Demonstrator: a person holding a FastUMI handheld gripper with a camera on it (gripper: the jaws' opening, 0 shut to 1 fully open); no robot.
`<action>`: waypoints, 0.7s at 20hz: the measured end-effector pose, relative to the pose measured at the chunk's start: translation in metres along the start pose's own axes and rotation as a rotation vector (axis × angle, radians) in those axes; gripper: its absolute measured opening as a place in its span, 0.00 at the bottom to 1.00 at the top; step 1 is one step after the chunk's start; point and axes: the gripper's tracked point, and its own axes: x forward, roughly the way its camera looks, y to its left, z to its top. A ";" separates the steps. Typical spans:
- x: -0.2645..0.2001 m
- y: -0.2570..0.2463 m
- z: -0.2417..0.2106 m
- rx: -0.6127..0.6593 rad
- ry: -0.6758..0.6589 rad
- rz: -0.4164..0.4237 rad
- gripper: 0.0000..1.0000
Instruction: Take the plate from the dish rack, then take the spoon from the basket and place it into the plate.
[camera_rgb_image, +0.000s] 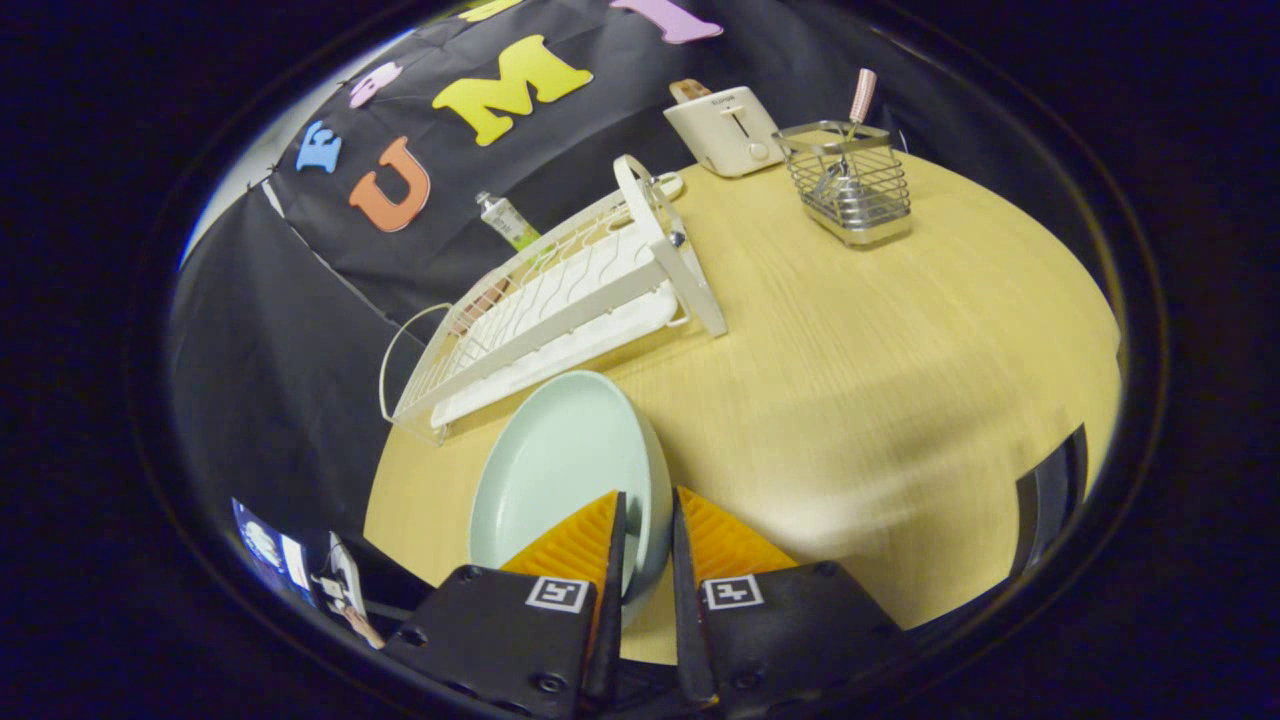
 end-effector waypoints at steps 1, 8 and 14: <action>-0.006 0.000 0.006 -0.018 -0.023 0.010 0.39; -0.072 -0.047 0.107 -0.278 -0.528 -0.153 0.92; -0.088 -0.116 0.193 -0.334 -0.640 -0.237 1.00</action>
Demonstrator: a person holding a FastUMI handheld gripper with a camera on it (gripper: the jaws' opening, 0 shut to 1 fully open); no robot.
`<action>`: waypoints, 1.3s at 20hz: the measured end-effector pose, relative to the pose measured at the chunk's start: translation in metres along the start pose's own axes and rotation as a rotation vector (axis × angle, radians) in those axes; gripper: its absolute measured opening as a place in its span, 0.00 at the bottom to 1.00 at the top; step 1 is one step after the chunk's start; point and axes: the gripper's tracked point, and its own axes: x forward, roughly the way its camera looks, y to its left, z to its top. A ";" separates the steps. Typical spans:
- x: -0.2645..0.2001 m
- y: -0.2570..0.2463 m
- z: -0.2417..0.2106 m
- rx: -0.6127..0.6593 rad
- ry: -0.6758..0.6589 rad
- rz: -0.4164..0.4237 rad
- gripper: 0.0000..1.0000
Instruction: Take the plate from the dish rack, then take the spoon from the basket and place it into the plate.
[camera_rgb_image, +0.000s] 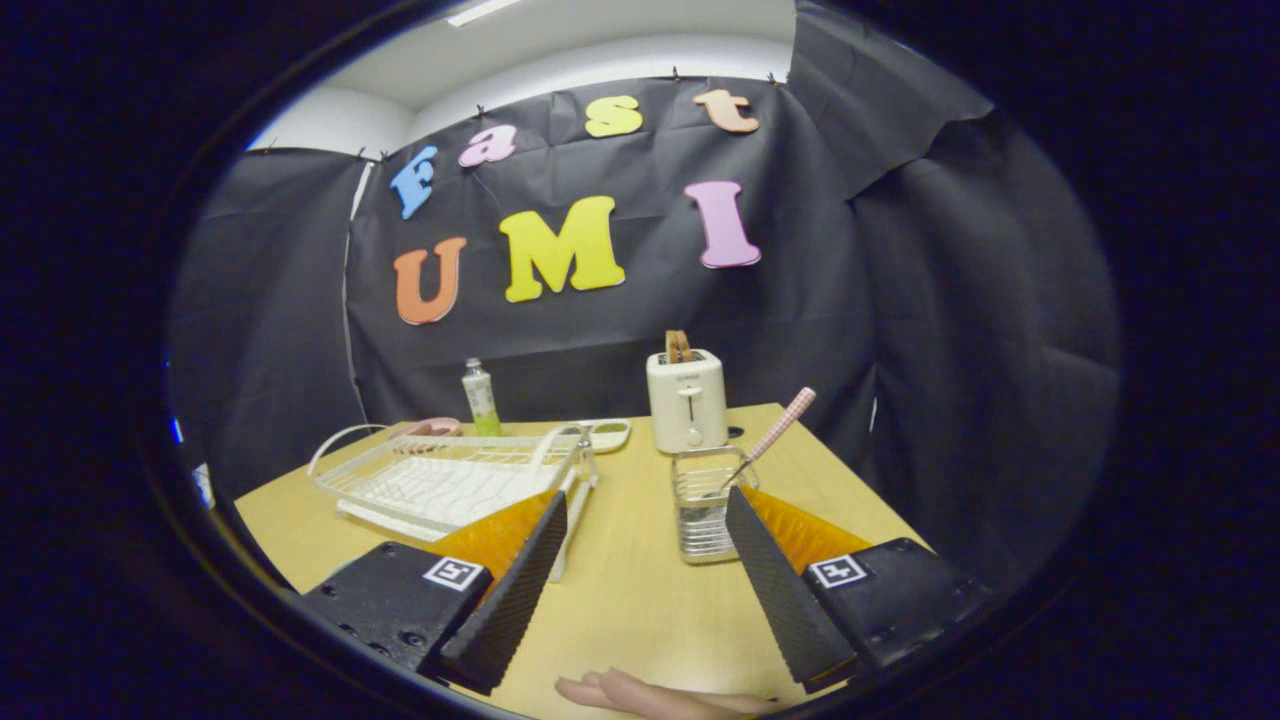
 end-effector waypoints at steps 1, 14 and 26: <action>0.015 -0.016 0.002 -0.003 0.015 -0.024 1.00; 0.147 -0.052 0.013 0.072 0.076 0.024 0.69; 0.153 -0.049 0.038 0.125 -0.014 0.015 0.18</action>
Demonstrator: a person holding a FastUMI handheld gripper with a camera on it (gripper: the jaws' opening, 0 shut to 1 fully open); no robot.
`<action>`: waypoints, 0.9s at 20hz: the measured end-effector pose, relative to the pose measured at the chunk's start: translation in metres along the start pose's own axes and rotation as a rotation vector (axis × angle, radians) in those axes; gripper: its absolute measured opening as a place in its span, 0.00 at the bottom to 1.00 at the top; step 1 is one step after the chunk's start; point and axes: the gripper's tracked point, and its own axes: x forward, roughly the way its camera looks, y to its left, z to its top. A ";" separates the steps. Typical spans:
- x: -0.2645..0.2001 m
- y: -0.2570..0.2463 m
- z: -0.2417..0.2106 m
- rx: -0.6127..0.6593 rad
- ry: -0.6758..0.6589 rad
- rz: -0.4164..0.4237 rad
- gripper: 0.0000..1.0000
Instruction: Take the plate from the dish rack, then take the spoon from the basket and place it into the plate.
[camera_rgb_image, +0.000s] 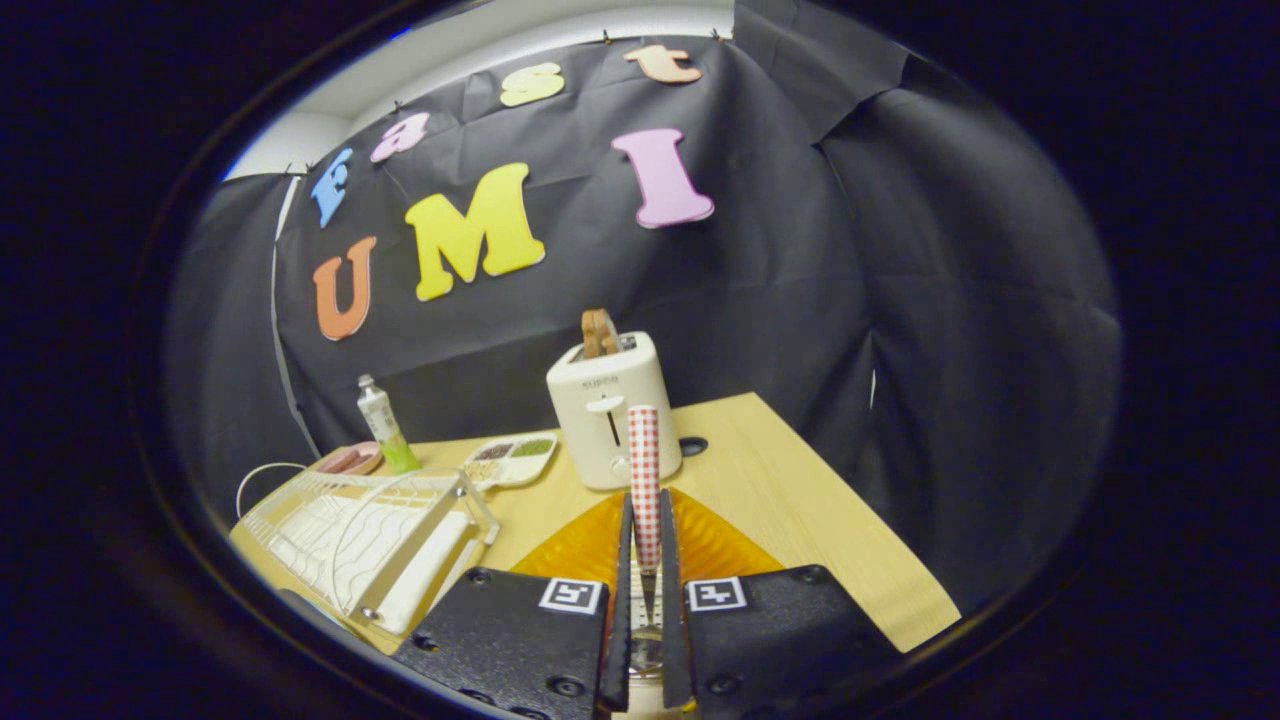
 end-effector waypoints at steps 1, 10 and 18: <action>-0.003 0.000 0.008 -0.002 -0.029 -0.005 0.18; -0.083 0.045 0.079 -0.090 -0.201 -0.010 0.18; -0.195 0.133 0.109 -0.162 -0.285 0.034 0.18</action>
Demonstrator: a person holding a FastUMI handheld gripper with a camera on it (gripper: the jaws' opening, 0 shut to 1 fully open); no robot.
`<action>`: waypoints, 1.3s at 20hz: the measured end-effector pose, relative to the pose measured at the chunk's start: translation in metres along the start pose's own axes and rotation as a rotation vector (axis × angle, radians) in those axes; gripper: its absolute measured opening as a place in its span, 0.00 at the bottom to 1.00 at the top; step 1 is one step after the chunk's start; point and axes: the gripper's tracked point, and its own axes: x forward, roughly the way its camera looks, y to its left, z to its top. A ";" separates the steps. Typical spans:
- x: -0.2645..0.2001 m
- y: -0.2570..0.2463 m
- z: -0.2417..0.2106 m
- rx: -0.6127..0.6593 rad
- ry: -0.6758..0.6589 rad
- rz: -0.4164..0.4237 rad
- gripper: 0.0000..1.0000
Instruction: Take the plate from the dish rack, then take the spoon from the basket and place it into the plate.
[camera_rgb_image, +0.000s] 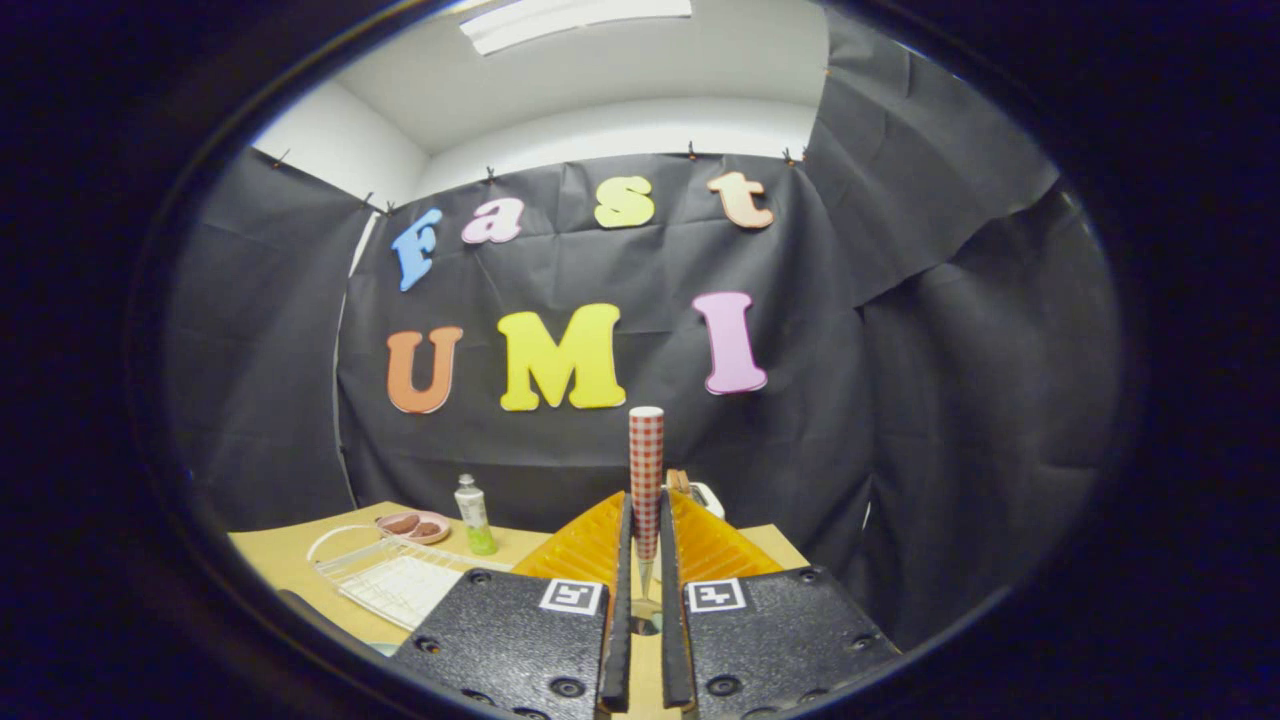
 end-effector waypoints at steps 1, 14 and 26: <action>-0.013 0.016 0.005 -0.001 -0.009 0.009 0.18; -0.118 0.198 -0.088 0.060 0.024 0.089 0.18; -0.127 0.228 -0.208 0.029 0.145 0.004 0.18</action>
